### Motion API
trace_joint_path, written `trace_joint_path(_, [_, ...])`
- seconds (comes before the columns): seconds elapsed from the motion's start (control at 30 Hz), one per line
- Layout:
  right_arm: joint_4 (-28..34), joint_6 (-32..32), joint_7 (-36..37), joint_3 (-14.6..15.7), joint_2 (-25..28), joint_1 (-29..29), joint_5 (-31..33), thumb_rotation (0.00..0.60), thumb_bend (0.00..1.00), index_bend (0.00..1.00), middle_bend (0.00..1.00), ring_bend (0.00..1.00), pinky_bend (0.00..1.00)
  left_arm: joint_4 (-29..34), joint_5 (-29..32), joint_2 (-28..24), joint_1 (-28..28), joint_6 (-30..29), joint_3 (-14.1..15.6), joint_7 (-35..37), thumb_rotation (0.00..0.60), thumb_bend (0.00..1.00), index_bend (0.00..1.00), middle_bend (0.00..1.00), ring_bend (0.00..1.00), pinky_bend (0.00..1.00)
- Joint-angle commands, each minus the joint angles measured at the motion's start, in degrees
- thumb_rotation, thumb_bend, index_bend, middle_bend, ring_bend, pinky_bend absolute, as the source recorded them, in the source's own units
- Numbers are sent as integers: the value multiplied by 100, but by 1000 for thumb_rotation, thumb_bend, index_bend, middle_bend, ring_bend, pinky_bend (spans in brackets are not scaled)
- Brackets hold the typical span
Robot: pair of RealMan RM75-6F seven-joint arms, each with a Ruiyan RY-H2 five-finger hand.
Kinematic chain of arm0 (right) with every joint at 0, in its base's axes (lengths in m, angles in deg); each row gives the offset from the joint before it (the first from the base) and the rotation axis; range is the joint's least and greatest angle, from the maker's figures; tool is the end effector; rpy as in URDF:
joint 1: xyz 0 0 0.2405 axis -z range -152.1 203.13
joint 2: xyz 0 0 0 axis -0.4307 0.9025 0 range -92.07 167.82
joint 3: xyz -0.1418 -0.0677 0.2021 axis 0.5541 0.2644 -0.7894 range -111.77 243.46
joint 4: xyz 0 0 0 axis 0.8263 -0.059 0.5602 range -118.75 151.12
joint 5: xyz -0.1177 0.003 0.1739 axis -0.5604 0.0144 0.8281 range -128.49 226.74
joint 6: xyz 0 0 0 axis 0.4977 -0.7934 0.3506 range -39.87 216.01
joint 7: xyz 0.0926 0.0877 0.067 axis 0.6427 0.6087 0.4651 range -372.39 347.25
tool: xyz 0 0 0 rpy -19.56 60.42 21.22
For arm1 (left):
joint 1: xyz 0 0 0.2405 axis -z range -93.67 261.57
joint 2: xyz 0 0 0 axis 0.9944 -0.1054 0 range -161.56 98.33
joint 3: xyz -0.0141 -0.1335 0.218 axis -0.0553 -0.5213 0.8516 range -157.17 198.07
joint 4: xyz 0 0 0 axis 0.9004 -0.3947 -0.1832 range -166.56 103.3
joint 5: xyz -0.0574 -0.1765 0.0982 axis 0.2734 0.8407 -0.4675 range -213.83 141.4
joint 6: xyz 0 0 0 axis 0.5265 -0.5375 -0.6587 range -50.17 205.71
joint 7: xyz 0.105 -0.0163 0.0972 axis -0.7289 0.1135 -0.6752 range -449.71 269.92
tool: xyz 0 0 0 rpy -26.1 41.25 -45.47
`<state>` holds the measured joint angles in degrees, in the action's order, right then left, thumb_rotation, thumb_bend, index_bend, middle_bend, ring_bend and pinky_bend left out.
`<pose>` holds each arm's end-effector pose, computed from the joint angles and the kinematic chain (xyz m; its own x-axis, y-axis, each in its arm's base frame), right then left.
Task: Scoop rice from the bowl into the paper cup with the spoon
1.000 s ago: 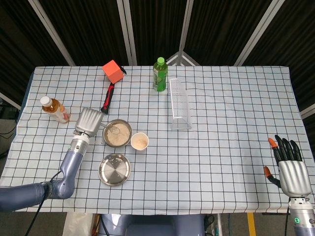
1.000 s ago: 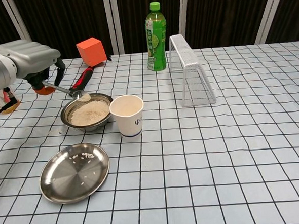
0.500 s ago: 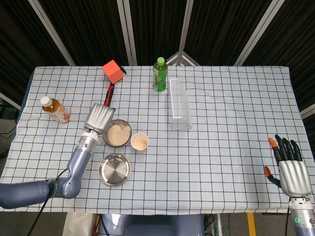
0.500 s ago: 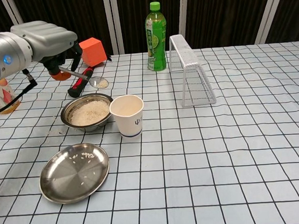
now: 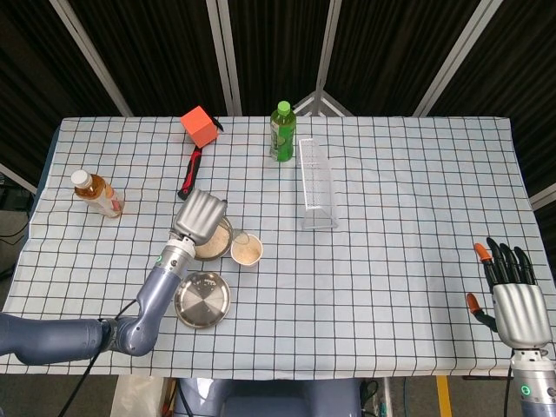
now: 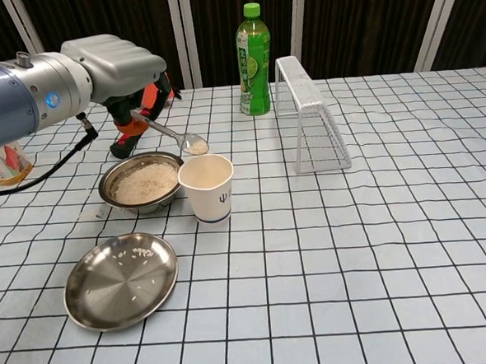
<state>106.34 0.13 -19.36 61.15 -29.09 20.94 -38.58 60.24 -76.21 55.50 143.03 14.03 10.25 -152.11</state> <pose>-0.3058 -0.1860 0.1562 0.4885 0.0802 0.8689 -0.8704 -0.0246 0.4917 -0.0721 0.3748 0.0006 0.8369 0.0060 0.5473 0.5082 -0.3796 -0.7730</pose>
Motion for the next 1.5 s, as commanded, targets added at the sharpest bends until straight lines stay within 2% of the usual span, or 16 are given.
trace_joint_path(0.03, [-4,-12,5,-3,-6,3,-4,600,384,0,0,0,0,-37,-56,35,82,-13,120,-160,600,479,609,999,985,1000])
trace_joint_path(0.33, [-32,-41,10,-23,-27,-4,-17,600,384,0,0,0,0,-261,-481,81,278,-12,387,-490,600,480,610,999,986,1000])
trace_joint_path(0.97, [-98,-173,34,-71,-122,16,-42,600,384,0,0,0,0,-800,-2702,-185,511,351,1078,-371,600,483,610,1000,987,1000])
trace_joint_path(1.27, [-117,-176,53,-84,-147,13,-29,600,383,0,0,0,0,-1082,-3562,-396,621,550,1276,-434,600,483,610,1000,987,1000])
trace_joint_path(1.5, [-134,-187,66,-90,-164,11,-34,600,383,0,0,0,0,-1234,-4034,-425,684,630,1294,-721,600,483,610,1000,987,1000])
